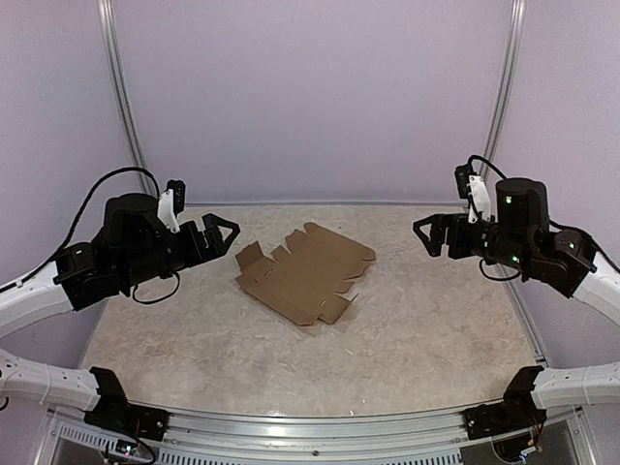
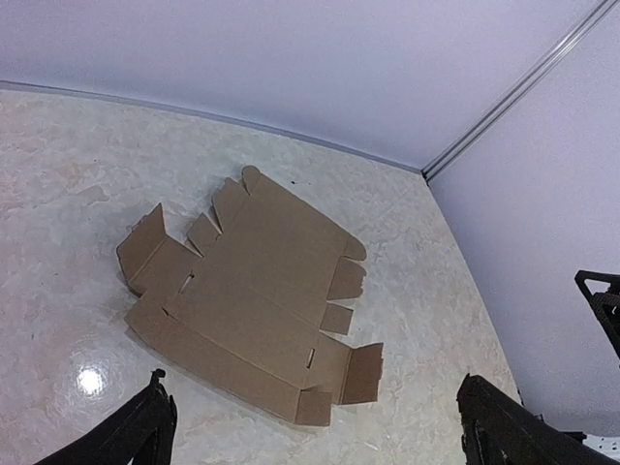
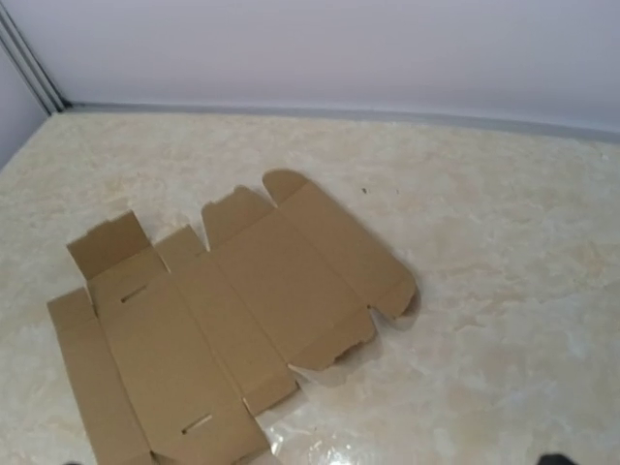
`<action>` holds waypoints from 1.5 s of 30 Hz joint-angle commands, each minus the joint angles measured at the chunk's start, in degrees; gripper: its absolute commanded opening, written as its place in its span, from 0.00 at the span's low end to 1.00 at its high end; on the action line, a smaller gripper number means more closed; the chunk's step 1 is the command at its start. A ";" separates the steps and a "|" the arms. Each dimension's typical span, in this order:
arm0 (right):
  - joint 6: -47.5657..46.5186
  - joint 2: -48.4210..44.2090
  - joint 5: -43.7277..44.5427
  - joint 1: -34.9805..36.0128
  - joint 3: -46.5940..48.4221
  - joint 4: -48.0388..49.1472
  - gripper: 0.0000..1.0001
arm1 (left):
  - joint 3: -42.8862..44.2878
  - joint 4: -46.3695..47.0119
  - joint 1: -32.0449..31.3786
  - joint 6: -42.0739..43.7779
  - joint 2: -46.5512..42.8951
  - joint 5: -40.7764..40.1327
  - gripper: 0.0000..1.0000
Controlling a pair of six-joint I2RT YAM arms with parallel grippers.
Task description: Fold the paper box
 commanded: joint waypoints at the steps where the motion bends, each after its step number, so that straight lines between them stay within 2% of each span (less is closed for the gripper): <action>1: 1.18 1.21 -0.27 0.60 -0.50 -3.48 0.99 | 1.46 -3.17 0.31 3.49 -0.84 -2.11 0.99; 5: 0.76 0.51 -2.31 0.60 -2.23 -2.19 1.00 | 1.17 -4.60 0.31 4.20 -2.24 -2.94 0.99; 11: 2.26 0.69 -0.02 0.60 -4.35 -1.04 1.00 | 0.81 -7.62 0.31 5.64 -4.35 -4.33 0.99; 14: 2.57 1.80 -4.23 0.60 -4.46 -0.59 1.00 | 0.89 -9.18 0.31 6.61 -5.01 -5.17 0.99; 25: 15.93 7.36 -6.68 3.12 -9.13 6.42 1.00 | 0.00 -11.50 0.31 8.29 -6.40 -6.42 0.99; 33: 26.17 17.80 -5.83 8.01 -11.08 15.86 0.98 | -1.45 -11.61 0.23 8.48 -6.71 -6.22 0.99; 40: 34.35 26.64 -5.84 10.02 -11.63 23.24 0.91 | -2.18 -12.24 0.22 8.81 -7.07 -6.14 0.99; 45: 39.29 32.08 -5.23 10.78 -11.41 26.89 0.83 | -2.27 -13.54 0.22 9.00 -8.33 -7.20 0.99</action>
